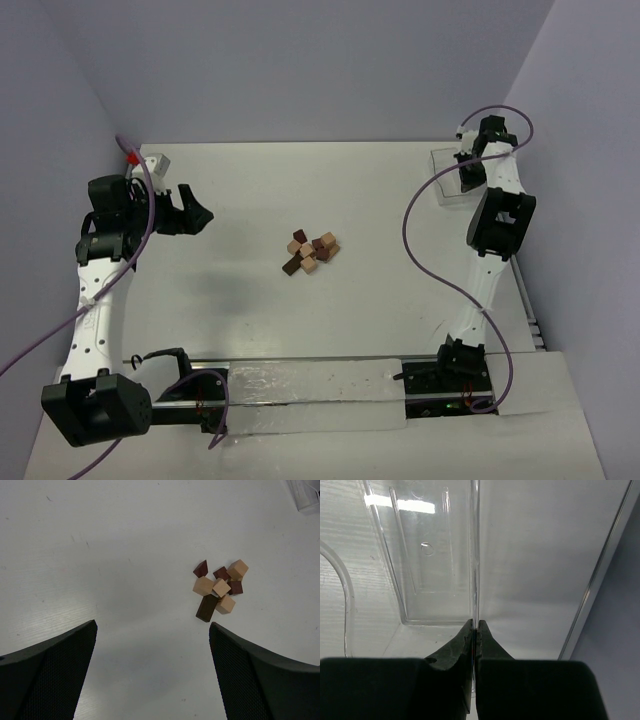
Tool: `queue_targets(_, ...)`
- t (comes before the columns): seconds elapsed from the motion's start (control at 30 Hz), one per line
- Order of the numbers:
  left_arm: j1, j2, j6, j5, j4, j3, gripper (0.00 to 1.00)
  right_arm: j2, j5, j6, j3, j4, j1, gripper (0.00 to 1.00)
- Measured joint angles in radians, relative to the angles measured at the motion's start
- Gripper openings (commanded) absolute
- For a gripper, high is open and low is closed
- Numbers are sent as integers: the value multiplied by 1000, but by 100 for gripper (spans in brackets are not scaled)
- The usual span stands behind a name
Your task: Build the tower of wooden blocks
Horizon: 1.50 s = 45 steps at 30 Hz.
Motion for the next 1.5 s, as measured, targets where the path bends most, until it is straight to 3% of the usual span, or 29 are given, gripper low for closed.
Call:
queue_targets(0.3,0,16,-1,7,0,0,99,16,-28,2,10,-15,-30,11)
queue_targets(0.37,0,20,-1,8,0,0,99,18,-30,2,13,-17,-32,24)
queue_targets(0.77,0,33,-5,15,0,0,99,62,-26,-5,17,-27,-35,52)
queue_targets(0.87,0,34,-5,16,0,0,99,62,-34,1,17,-35,-35,65)
queue_targets(0.9,0,34,-6,15,0,0,99,62,-37,5,18,-38,-35,74)
queue_targets(1.03,0,34,-11,15,0,0,99,61,-43,11,18,-50,-35,86)
queue_targets(1.5,0,16,-16,14,0,0,99,-33,-82,23,59,-92,-35,89)
